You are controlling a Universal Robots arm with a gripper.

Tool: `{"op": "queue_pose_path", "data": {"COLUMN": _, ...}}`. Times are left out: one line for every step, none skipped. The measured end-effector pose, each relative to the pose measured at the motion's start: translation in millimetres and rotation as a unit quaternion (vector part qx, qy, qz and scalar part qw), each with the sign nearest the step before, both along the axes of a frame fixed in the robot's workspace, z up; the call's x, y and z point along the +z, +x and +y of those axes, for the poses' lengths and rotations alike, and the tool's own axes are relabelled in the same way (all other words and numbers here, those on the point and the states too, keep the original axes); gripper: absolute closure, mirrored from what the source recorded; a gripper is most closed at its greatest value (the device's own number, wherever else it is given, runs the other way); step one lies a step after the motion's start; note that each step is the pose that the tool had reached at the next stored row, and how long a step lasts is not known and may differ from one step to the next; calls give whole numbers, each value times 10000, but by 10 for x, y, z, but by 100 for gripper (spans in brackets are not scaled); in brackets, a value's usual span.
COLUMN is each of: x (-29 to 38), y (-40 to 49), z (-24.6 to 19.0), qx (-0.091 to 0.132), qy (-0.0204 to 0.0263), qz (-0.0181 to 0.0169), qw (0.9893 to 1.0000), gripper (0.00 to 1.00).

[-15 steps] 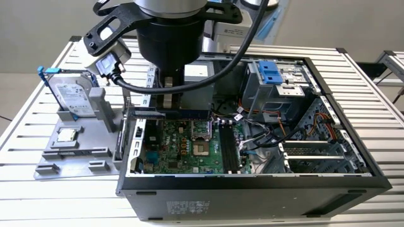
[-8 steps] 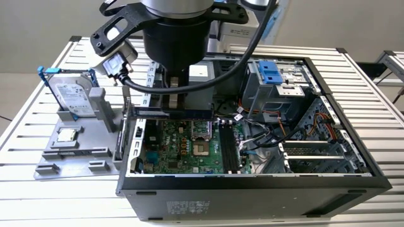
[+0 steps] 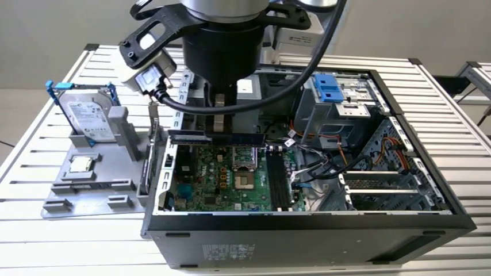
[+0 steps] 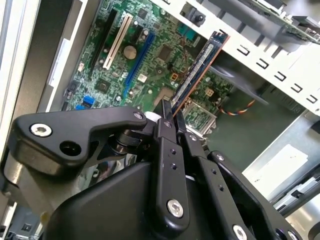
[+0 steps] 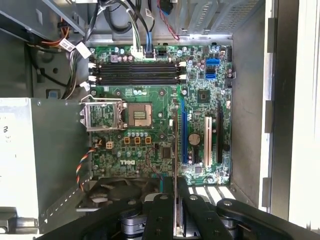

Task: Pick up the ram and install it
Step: 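Pick up the ram and move it above insertion slot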

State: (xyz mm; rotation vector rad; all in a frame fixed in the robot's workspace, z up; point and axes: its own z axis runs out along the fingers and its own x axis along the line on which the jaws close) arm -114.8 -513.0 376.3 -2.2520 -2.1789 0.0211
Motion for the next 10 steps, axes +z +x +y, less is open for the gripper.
{"op": "queue_pose_path", "data": {"x": 0, "y": 10, "z": 0, "qx": 0, "qy": 0, "qz": 0, "qw": 10000, "gripper": 100}}
{"op": "queue_pose_path", "data": {"x": 0, "y": 20, "z": 0, "qx": 0, "qy": 0, "qz": 0, "qw": 10000, "gripper": 100}}
{"op": "queue_pose_path", "data": {"x": 1, "y": 30, "z": 0, "qx": 0, "qy": 0, "qz": 0, "qw": 10000, "gripper": 100}}
{"op": "queue_pose_path", "data": {"x": 0, "y": 40, "z": 0, "qx": 0, "qy": 0, "qz": 0, "qw": 10000, "gripper": 100}}
{"op": "queue_pose_path", "data": {"x": 0, "y": 50, "z": 0, "qx": 0, "qy": 0, "qz": 0, "qw": 10000, "gripper": 100}}
{"op": "queue_pose_path", "data": {"x": 0, "y": 59, "z": 0, "qx": 0, "qy": 0, "qz": 0, "qw": 10000, "gripper": 100}}
{"op": "queue_pose_path", "data": {"x": 0, "y": 67, "z": 0, "qx": 0, "qy": 0, "qz": 0, "qw": 10000, "gripper": 100}}
{"op": "queue_pose_path", "data": {"x": 0, "y": 76, "z": 0, "qx": 0, "qy": 0, "qz": 0, "qw": 10000, "gripper": 100}}
{"op": "queue_pose_path", "data": {"x": 1, "y": 85, "z": 0, "qx": 0, "qy": 0, "qz": 0, "qw": 10000, "gripper": 100}}
{"op": "queue_pose_path", "data": {"x": 0, "y": 96, "z": 0, "qx": 0, "qy": 0, "qz": 0, "qw": 10000, "gripper": 100}}
